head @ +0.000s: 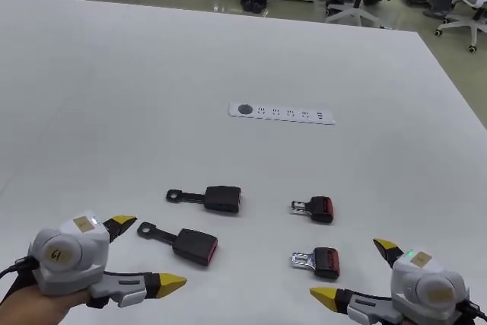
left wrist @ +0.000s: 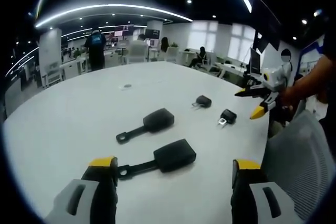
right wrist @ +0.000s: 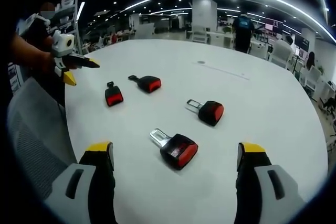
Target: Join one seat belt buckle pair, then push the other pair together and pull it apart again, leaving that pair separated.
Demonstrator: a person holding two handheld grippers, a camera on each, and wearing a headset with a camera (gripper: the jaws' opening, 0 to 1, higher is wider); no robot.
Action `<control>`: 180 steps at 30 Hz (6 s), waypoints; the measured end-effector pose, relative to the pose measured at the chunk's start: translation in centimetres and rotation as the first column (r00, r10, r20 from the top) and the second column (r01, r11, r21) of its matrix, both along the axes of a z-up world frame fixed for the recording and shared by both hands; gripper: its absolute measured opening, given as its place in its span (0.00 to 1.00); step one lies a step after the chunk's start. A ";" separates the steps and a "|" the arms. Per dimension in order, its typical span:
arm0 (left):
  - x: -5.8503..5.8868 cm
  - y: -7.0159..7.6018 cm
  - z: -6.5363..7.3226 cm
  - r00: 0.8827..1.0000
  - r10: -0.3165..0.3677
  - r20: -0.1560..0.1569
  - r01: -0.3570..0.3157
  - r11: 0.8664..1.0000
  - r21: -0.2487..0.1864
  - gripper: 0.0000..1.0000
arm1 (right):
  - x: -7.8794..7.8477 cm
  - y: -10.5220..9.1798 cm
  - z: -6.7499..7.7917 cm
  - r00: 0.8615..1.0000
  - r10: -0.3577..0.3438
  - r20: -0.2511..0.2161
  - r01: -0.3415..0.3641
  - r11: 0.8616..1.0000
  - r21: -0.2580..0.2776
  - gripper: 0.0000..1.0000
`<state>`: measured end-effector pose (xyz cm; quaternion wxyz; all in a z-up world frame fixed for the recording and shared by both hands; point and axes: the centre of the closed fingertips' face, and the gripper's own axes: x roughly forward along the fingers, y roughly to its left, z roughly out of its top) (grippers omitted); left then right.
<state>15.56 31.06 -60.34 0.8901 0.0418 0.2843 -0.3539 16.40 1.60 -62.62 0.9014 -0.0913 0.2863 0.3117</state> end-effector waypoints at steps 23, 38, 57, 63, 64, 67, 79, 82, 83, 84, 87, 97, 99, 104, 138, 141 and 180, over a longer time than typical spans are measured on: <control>2.2 -0.6 -2.2 0.998 -0.045 -0.046 0.045 0.999 0.009 0.93 | 1.5 0.7 -1.8 0.999 0.004 -0.045 -0.004 1.000 0.004 0.98; 3.3 -1.9 -3.5 0.988 -0.139 -0.060 0.142 0.989 0.037 0.91 | 2.6 1.4 -3.3 0.996 0.058 -0.074 -0.059 0.998 -0.003 0.96; 4.0 -3.1 -6.6 0.920 -0.370 -0.129 0.383 0.919 0.092 0.82 | 2.9 2.1 -4.7 0.972 0.189 -0.140 -0.193 0.981 -0.021 0.90; 4.2 -4.0 -6.6 0.880 -0.451 -0.146 0.469 0.875 0.123 0.77 | 2.8 2.4 -5.3 0.956 0.245 -0.163 -0.251 0.968 -0.016 0.84; 4.2 -3.7 -6.7 0.876 -0.460 -0.146 0.477 0.870 0.126 0.76 | 2.7 2.5 -5.5 0.950 0.261 -0.172 -0.269 0.963 -0.020 0.83; 4.2 -3.8 -7.2 0.862 -0.481 -0.160 0.502 0.852 0.144 0.76 | 2.5 2.5 -5.6 0.936 0.296 -0.189 -0.308 0.951 -0.034 0.81; 3.8 -3.4 -7.8 0.800 -0.573 -0.180 0.600 0.771 0.212 0.57 | 2.7 2.0 -6.3 0.901 0.382 -0.208 -0.400 0.915 -0.053 0.65; 3.8 -3.3 -7.7 0.758 -0.631 -0.165 0.651 0.711 0.266 0.49 | 2.6 1.8 -6.4 0.889 0.407 -0.210 -0.427 0.903 -0.058 0.59; 3.8 -3.3 -7.7 0.755 -0.636 -0.163 0.654 0.707 0.271 0.42 | 2.6 1.8 -6.4 0.886 0.414 -0.209 -0.433 0.900 -0.053 0.57; 3.8 -3.3 -7.9 0.762 -0.625 -0.169 0.647 0.720 0.253 0.39 | 2.7 1.7 -6.4 0.885 0.415 -0.212 -0.434 0.900 -0.049 0.55; 3.8 -3.2 -8.5 0.756 -0.634 -0.162 0.652 0.712 0.259 0.37 | 2.7 1.3 -6.6 0.879 0.423 -0.222 -0.444 0.895 -0.052 0.51; 4.2 -2.9 -8.7 0.798 -0.584 -0.148 0.602 0.757 0.256 0.34 | 2.6 1.2 -6.7 0.866 0.446 -0.227 -0.474 0.876 -0.087 0.38; 4.3 -2.9 -8.8 0.799 -0.582 -0.154 0.601 0.756 0.260 0.34 | 2.6 1.2 -6.7 0.864 0.448 -0.230 -0.478 0.873 -0.093 0.37; 4.3 -3.0 -8.8 0.799 -0.577 -0.169 0.600 0.754 0.267 0.33 | 2.5 1.3 -6.6 0.860 0.449 -0.243 -0.482 0.871 -0.093 0.37; 4.2 -3.0 -8.8 0.798 -0.566 -0.207 0.603 0.743 0.292 0.33 | 3.2 7.1 -6.5 0.850 0.481 -0.214 -0.505 0.860 -0.071 0.37; 4.1 -2.8 -8.9 0.797 -0.567 -0.209 0.604 0.742 0.291 0.33 | 3.3 7.6 -6.5 0.851 0.481 -0.211 -0.504 0.861 -0.068 0.37; 4.1 -2.7 -8.9 0.791 -0.562 -0.242 0.612 0.730 0.303 0.33 | 3.6 17.2 -6.5 0.809 0.567 -0.156 -0.573 0.820 0.011 0.36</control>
